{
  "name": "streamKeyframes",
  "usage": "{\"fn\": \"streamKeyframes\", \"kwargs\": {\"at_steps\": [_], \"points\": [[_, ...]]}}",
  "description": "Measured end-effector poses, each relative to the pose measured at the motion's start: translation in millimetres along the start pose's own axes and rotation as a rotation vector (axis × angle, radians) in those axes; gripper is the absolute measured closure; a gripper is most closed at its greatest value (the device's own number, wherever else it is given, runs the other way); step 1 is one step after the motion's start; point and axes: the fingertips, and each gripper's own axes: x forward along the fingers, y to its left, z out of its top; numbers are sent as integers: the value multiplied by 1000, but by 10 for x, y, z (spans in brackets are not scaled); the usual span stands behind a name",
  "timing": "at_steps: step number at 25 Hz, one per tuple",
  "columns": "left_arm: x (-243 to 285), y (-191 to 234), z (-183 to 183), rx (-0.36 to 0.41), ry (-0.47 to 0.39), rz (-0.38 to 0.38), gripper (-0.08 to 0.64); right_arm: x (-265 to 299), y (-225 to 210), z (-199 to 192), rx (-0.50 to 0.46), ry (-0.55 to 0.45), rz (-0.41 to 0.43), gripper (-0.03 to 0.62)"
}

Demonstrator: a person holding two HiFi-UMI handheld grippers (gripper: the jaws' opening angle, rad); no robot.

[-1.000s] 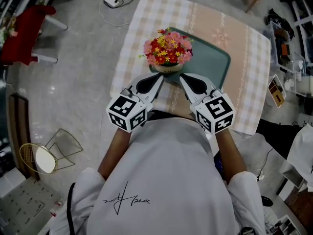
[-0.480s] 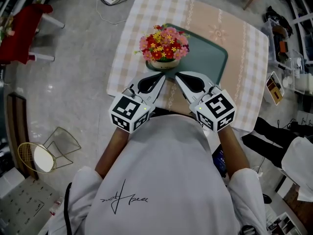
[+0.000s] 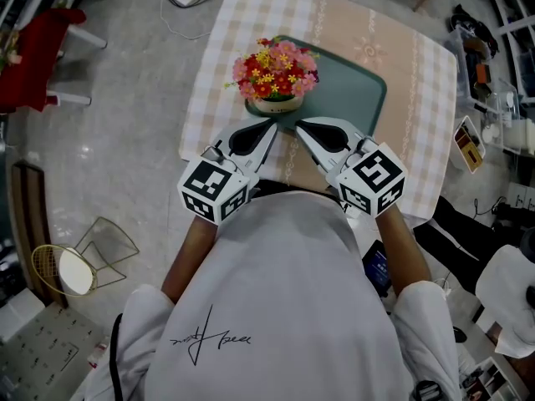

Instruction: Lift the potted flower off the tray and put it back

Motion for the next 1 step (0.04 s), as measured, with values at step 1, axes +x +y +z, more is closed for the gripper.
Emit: {"fn": "streamKeyframes", "kwargs": {"at_steps": [1], "points": [[-1,0,0,-1,1,0,561,-1,4,-1,-1,2,3,588]]}}
